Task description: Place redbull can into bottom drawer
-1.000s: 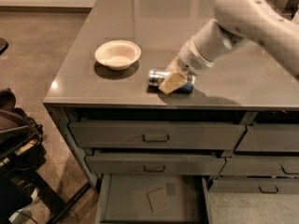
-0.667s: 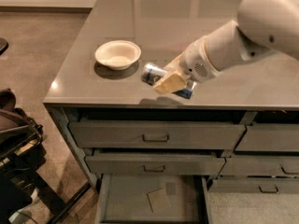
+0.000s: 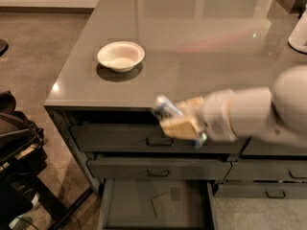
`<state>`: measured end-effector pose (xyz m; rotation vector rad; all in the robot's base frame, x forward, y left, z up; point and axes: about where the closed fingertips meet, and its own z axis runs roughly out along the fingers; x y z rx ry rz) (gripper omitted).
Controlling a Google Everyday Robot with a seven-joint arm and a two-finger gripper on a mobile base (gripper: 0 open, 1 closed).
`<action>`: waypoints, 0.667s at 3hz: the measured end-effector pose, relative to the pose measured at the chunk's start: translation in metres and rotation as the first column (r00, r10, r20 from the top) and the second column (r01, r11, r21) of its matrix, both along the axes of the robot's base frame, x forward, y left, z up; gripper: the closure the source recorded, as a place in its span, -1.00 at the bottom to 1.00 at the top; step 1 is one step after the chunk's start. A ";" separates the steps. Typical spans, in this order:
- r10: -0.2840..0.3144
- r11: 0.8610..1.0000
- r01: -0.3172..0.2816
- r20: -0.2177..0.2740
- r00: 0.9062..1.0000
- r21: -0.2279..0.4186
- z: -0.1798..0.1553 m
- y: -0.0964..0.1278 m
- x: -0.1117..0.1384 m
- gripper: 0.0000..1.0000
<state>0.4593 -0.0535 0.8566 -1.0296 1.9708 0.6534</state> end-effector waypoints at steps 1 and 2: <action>-0.099 0.993 0.105 -0.132 0.986 0.045 -0.058 -0.045 -0.018 1.00; -0.108 0.993 0.115 -0.139 0.984 0.042 -0.061 -0.049 -0.018 1.00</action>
Offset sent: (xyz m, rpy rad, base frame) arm -0.0173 -0.0411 -0.0533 0.0514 0.1177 -0.0937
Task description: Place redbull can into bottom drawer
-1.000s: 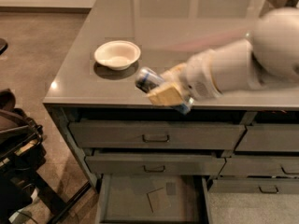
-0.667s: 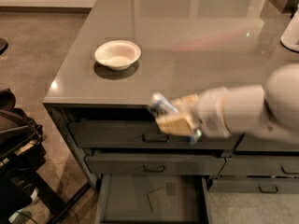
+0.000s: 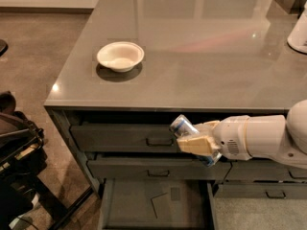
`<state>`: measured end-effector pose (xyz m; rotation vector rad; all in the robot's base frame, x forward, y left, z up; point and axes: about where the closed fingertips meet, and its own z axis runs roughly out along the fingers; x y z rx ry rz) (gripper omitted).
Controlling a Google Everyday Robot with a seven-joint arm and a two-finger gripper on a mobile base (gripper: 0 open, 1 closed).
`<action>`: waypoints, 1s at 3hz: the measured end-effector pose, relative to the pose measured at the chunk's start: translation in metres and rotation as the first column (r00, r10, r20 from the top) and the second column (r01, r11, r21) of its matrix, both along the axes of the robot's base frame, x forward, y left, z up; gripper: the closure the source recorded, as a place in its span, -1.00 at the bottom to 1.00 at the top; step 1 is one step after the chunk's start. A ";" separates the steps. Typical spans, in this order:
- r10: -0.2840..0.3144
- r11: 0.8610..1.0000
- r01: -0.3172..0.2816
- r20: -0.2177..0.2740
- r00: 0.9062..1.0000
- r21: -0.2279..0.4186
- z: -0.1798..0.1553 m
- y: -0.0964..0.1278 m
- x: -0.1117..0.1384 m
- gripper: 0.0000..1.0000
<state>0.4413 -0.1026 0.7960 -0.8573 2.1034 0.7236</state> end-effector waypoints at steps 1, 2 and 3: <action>-0.032 0.999 0.032 -0.020 0.999 0.020 -0.015 -0.002 -0.004 1.00; -0.104 0.991 0.111 -0.088 0.991 0.073 -0.073 -0.009 -0.012 1.00; -0.136 0.976 0.167 -0.213 0.968 0.137 -0.162 -0.004 -0.011 1.00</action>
Offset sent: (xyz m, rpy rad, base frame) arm -0.0200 -0.0273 -0.1761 0.1656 0.1926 -0.2516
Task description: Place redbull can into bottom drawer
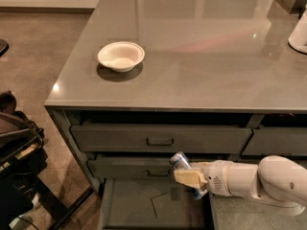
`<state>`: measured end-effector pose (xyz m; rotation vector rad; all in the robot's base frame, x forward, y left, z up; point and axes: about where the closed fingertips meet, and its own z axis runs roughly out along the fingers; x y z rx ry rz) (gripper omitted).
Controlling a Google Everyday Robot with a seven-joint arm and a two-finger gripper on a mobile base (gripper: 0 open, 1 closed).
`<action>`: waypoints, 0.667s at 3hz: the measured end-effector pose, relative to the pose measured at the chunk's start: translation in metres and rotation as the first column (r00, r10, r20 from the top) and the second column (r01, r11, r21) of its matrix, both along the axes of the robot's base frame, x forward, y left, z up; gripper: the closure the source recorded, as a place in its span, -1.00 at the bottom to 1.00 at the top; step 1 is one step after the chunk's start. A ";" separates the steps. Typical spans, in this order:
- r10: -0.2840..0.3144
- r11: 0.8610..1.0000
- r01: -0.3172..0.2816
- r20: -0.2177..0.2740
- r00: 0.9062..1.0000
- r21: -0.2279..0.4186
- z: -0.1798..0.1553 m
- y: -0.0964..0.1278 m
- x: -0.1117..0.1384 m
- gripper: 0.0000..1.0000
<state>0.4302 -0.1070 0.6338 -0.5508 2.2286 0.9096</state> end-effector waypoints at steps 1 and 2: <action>0.000 1.000 0.000 0.000 1.000 0.000 0.000 0.000 0.000 1.00; -0.008 0.999 0.009 -0.038 0.999 0.041 -0.021 0.006 -0.002 1.00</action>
Offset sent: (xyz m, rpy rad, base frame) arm -0.0037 0.0122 -0.0540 0.1053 0.0958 -0.0290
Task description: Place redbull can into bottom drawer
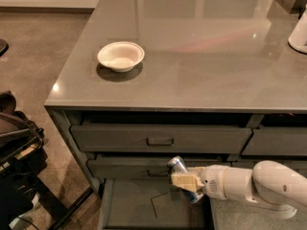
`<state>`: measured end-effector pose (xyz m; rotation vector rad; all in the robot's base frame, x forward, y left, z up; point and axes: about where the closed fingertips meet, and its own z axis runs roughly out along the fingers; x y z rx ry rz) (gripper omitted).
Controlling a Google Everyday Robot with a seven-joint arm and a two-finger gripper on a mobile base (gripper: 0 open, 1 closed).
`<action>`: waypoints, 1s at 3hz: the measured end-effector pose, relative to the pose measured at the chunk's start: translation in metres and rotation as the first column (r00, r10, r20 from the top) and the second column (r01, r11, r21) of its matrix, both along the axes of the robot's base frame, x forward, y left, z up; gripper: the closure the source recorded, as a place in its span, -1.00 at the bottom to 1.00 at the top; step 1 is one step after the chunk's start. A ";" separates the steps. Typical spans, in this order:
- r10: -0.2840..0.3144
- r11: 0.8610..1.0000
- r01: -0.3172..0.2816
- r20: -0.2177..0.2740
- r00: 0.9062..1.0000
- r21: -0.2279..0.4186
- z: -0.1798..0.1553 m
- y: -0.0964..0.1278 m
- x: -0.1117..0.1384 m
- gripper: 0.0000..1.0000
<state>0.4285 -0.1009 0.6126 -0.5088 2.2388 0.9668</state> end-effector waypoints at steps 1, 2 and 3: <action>-0.008 0.999 0.014 -0.115 0.993 0.049 -0.065 0.016 -0.010 1.00; -0.017 0.994 0.041 -0.225 0.974 0.103 -0.131 0.030 -0.017 1.00; -0.009 0.989 0.054 -0.314 0.949 0.137 -0.182 0.042 -0.020 1.00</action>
Offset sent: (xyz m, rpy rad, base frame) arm -0.0247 0.0450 -0.2152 0.1826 0.3678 -0.0591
